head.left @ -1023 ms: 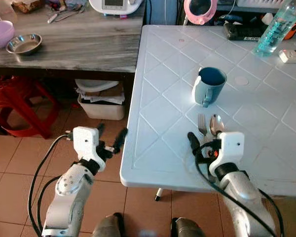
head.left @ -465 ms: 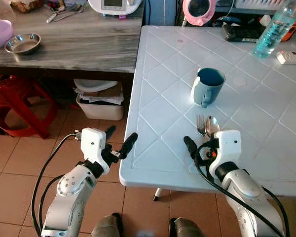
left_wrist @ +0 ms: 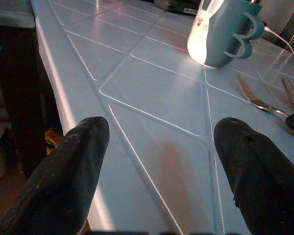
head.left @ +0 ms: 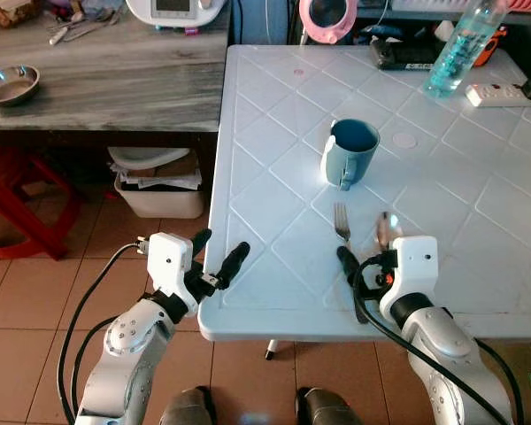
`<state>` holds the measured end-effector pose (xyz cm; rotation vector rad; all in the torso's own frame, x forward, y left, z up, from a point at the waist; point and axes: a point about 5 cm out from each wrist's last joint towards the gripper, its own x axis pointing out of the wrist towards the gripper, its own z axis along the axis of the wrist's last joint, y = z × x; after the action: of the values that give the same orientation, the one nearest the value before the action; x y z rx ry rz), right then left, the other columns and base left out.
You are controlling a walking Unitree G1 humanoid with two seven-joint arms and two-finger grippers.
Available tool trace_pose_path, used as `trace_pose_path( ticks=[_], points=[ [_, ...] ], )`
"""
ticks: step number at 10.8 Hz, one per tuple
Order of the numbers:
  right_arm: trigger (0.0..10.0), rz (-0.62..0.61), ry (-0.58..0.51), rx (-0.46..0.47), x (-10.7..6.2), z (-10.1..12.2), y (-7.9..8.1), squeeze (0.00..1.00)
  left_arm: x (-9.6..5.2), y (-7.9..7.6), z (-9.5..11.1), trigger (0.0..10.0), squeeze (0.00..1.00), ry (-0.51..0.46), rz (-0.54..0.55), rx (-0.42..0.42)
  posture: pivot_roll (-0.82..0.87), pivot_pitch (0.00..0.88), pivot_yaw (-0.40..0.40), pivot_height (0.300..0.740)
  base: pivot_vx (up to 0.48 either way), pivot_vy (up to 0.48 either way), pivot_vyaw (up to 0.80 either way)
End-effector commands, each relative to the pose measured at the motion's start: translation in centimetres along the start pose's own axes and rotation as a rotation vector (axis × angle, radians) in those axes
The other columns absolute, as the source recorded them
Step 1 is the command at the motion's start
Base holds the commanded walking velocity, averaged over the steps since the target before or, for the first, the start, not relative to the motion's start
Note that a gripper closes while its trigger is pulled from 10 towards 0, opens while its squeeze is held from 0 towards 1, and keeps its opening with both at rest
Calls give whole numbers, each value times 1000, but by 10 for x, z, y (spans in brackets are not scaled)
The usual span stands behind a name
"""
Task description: Setting the table
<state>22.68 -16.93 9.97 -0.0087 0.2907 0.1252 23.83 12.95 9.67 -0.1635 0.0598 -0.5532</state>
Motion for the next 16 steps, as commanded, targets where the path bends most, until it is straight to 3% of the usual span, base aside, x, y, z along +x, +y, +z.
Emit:
trace_pose_path(
  ticks=[1,6,11,14,16],
  points=[
    [10000,-53,130,7,-3,-26,-10,0,-2,0,2,10000,0,2,-3,12,-85,153,34,740,0,0,0],
    [10000,-48,-48,-98,15,14,-8,0,-2,0,1,10000,0,8,3,18,-77,155,37,740,0,0,0],
    [10000,22,-150,-53,19,36,4,0,-2,-2,-1,10000,0,15,-1,15,-80,158,38,740,0,0,0],
    [10000,20,-130,-39,20,33,4,0,-3,-3,-1,10000,0,18,-1,17,-77,162,36,740,0,0,0],
    [1020,22,-81,-12,20,22,4,0,-2,-4,-1,10000,0,20,-7,20,-77,163,37,740,0,0,0]
  ],
)
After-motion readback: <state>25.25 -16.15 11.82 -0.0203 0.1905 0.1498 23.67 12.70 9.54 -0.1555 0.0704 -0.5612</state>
